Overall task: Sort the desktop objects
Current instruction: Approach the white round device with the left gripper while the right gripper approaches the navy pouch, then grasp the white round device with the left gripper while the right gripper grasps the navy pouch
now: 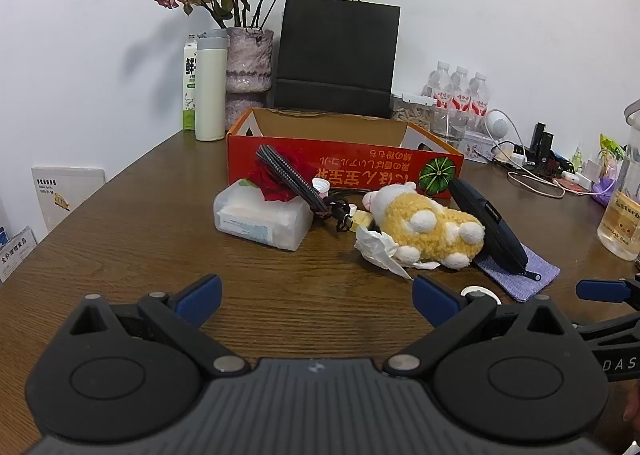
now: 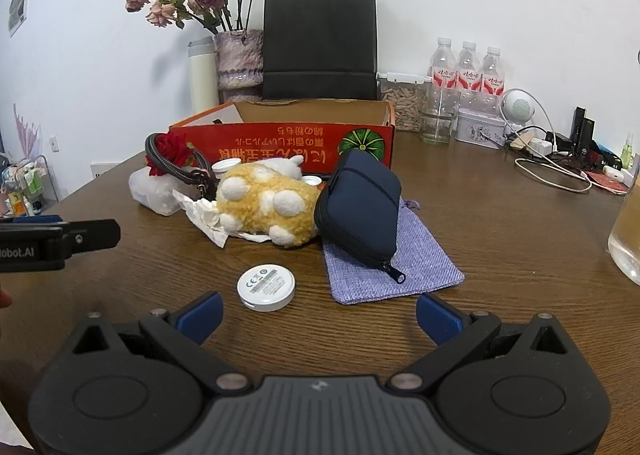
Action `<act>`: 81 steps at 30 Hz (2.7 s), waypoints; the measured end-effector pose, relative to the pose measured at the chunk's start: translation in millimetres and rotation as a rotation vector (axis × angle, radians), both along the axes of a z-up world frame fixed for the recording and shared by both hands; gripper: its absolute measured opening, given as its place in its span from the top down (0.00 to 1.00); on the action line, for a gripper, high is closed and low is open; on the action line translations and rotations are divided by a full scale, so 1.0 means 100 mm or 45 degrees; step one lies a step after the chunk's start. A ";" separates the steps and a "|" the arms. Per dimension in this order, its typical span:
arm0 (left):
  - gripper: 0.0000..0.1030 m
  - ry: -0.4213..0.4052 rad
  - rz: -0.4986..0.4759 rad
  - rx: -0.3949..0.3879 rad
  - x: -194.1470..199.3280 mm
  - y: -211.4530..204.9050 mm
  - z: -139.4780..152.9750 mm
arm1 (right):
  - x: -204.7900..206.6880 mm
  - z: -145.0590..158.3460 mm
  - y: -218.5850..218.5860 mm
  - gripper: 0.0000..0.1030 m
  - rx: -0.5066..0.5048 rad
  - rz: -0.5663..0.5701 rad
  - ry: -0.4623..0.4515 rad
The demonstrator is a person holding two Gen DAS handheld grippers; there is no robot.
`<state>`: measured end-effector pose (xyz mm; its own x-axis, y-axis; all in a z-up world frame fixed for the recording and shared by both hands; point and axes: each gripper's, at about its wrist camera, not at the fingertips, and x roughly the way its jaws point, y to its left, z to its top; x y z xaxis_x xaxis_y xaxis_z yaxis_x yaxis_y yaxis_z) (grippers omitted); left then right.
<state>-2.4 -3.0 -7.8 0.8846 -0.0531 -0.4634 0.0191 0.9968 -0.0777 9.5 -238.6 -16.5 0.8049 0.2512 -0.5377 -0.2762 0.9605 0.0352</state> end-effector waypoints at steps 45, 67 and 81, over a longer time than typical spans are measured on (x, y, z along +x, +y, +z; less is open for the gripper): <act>0.00 0.167 -0.083 0.080 0.43 -1.13 -0.20 | 0.50 -0.04 -0.79 0.00 -0.109 0.121 0.043; 0.61 0.194 -0.026 0.141 0.53 -1.38 -0.24 | 0.81 -0.09 -0.94 0.00 -0.052 0.237 0.088; 0.61 0.069 -0.057 0.068 0.50 -1.14 0.05 | 0.86 0.09 -0.87 0.00 0.050 0.208 0.051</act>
